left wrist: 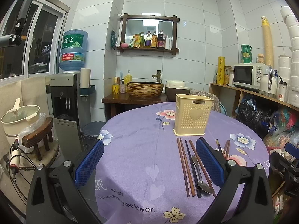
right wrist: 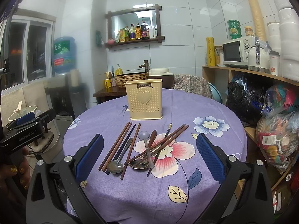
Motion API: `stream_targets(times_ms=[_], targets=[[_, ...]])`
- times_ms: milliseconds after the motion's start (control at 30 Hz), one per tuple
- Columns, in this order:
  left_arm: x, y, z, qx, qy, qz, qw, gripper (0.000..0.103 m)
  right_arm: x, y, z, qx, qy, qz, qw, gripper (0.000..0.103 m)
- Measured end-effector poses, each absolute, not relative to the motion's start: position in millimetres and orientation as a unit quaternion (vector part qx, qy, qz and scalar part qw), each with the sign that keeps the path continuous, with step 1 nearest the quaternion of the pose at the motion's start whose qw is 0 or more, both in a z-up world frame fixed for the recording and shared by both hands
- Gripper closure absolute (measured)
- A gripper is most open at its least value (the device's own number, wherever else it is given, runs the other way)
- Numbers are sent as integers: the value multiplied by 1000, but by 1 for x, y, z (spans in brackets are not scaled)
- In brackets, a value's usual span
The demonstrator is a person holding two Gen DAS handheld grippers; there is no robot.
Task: Organize utensils
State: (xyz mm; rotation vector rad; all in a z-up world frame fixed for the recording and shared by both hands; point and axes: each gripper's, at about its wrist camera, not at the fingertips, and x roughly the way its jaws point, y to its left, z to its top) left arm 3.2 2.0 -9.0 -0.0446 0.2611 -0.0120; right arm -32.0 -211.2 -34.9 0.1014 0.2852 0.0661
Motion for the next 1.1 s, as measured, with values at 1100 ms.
stream_targets(times_ms=[1100], targets=[[3,3,-12,-21,134,-7,991,5,-30,-207,-32,51,147,34,987,5]])
